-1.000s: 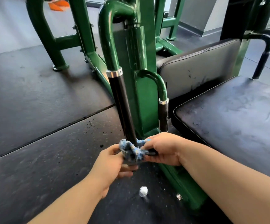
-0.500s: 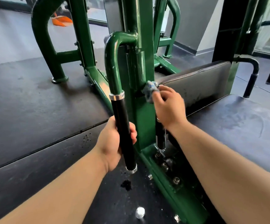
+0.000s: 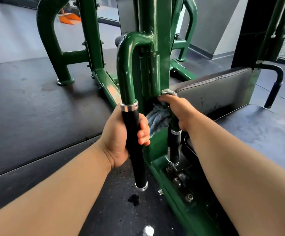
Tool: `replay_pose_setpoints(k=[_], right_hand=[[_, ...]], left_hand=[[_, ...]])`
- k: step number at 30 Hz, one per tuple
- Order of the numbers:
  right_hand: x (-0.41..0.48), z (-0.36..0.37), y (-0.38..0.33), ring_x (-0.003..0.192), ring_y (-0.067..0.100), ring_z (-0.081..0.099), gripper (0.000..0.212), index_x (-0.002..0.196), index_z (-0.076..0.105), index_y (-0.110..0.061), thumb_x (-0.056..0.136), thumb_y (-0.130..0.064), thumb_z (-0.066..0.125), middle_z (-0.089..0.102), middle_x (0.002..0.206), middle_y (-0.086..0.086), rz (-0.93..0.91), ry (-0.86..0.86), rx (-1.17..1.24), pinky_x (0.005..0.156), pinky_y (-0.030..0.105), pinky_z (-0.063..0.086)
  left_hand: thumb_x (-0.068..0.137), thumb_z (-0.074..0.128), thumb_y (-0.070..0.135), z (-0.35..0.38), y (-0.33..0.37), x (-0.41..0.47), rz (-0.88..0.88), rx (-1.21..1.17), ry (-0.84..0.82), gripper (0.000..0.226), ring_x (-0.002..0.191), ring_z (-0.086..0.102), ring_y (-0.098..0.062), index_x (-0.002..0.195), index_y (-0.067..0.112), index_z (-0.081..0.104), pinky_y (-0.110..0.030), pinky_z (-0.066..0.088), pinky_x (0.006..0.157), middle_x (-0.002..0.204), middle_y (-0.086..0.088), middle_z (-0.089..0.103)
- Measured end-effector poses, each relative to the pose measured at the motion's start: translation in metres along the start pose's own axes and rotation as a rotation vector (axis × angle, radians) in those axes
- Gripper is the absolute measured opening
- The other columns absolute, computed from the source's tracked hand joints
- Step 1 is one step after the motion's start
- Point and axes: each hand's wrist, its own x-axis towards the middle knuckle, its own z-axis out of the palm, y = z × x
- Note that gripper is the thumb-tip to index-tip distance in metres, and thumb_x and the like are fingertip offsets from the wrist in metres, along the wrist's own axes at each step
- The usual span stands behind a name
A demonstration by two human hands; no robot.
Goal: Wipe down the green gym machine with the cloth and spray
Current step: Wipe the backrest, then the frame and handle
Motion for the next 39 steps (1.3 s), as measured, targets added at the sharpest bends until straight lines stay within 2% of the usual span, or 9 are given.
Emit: replay_pose_setpoints(k=[7,12,15,21,28,31,34,37,39], right_hand=[[-0.029,-0.028,0.001,0.062,0.020,0.055,0.042,0.069,0.066,-0.006,0.095,-0.021,0.037,0.063,0.061,0.008,-0.169,-0.222,0.375,0.067,0.031,0.047],[-0.016,-0.028,-0.002,0.049,0.009,0.062,0.010,0.103,0.062,-0.011,0.095,-0.016,0.060,0.065,0.084,0.007,-0.106,-0.067,0.005,0.049,0.022,0.053],[-0.003,-0.027,-0.011,0.047,0.013,0.063,0.021,0.105,0.059,-0.008,0.087,-0.012,0.069,0.065,0.075,0.009,0.027,-0.101,-0.013,0.048,0.026,0.055],[0.022,-0.001,-0.022,0.083,0.030,0.071,0.036,0.106,0.067,0.000,0.085,-0.030,0.072,0.073,0.096,0.016,0.181,-0.134,-0.342,0.081,0.045,0.059],[0.041,-0.010,-0.025,0.076,0.024,0.072,0.034,0.093,0.069,-0.006,0.099,-0.034,0.051,0.073,0.092,0.013,0.352,-0.360,-0.291,0.075,0.038,0.060],[0.038,-0.007,-0.022,0.046,0.018,0.063,0.041,0.070,0.064,-0.007,0.099,-0.034,0.050,0.064,0.056,0.007,0.367,-0.322,-0.179,0.050,0.027,0.056],[0.029,-0.004,-0.018,0.038,0.016,0.052,0.031,0.075,0.059,-0.012,0.096,-0.035,0.055,0.057,0.057,0.005,0.287,-0.270,-0.198,0.043,0.021,0.049],[0.014,-0.006,-0.012,0.060,0.024,0.061,0.027,0.088,0.064,-0.008,0.086,-0.034,0.069,0.064,0.083,0.012,0.121,-0.194,-0.331,0.067,0.034,0.057],[0.004,-0.006,-0.006,0.064,0.021,0.062,0.029,0.086,0.065,-0.010,0.085,-0.038,0.071,0.064,0.076,0.005,-0.056,-0.055,-0.478,0.066,0.025,0.054]], left_hand=[[0.071,0.033,0.055,0.004,-0.004,0.000,0.014,-0.028,0.057,0.050,0.038,0.030,-0.015,0.044,0.015,0.048,-0.030,0.031,0.055,0.042,-0.001,0.034],[0.070,0.034,0.054,0.006,-0.004,0.000,0.019,-0.027,0.079,0.048,0.037,0.029,-0.016,0.045,0.014,0.047,-0.029,0.031,0.053,0.041,-0.001,0.034],[0.070,0.034,0.052,0.006,-0.005,0.000,0.018,-0.033,0.088,0.047,0.036,0.029,-0.015,0.045,0.014,0.047,-0.028,0.032,0.051,0.041,-0.001,0.033],[0.069,0.033,0.052,0.007,-0.006,0.002,0.035,-0.043,0.105,0.048,0.035,0.028,-0.015,0.044,0.013,0.045,-0.027,0.031,0.048,0.039,-0.002,0.033],[0.070,0.033,0.052,0.008,-0.006,0.001,0.050,-0.043,0.127,0.048,0.034,0.027,-0.016,0.044,0.013,0.044,-0.028,0.029,0.049,0.038,-0.002,0.031],[0.071,0.032,0.051,0.009,-0.006,0.002,0.038,-0.052,0.140,0.049,0.033,0.027,-0.015,0.043,0.014,0.045,-0.028,0.028,0.049,0.038,-0.002,0.031],[0.074,0.037,0.053,0.007,-0.006,0.002,0.029,-0.028,0.137,0.050,0.033,0.027,-0.015,0.042,0.014,0.045,-0.028,0.029,0.049,0.038,-0.001,0.032],[0.074,0.037,0.052,0.009,-0.004,0.000,0.017,-0.017,0.133,0.050,0.033,0.027,-0.015,0.043,0.014,0.045,-0.029,0.029,0.050,0.038,-0.001,0.031],[0.078,0.031,0.049,0.007,-0.004,0.002,0.018,-0.010,0.150,0.051,0.033,0.027,-0.016,0.043,0.014,0.045,-0.028,0.030,0.049,0.038,-0.002,0.031]])
